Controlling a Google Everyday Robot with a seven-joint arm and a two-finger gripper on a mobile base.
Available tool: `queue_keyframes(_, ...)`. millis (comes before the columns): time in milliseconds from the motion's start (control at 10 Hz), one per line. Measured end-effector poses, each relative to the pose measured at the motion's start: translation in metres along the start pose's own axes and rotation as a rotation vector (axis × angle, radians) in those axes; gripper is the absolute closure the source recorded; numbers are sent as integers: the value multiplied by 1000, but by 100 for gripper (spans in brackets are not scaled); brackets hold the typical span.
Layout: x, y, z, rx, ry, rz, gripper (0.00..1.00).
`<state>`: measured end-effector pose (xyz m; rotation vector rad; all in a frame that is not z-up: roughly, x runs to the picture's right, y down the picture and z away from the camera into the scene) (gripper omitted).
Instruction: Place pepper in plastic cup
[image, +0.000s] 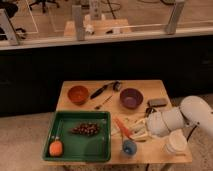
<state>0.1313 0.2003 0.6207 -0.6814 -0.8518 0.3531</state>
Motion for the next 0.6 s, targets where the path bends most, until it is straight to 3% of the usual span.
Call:
queue_keyframes(300, 22, 3, 15, 6, -12, -26, 100)
queue_keyframes(600, 39, 8, 28, 1, 4, -49, 100)
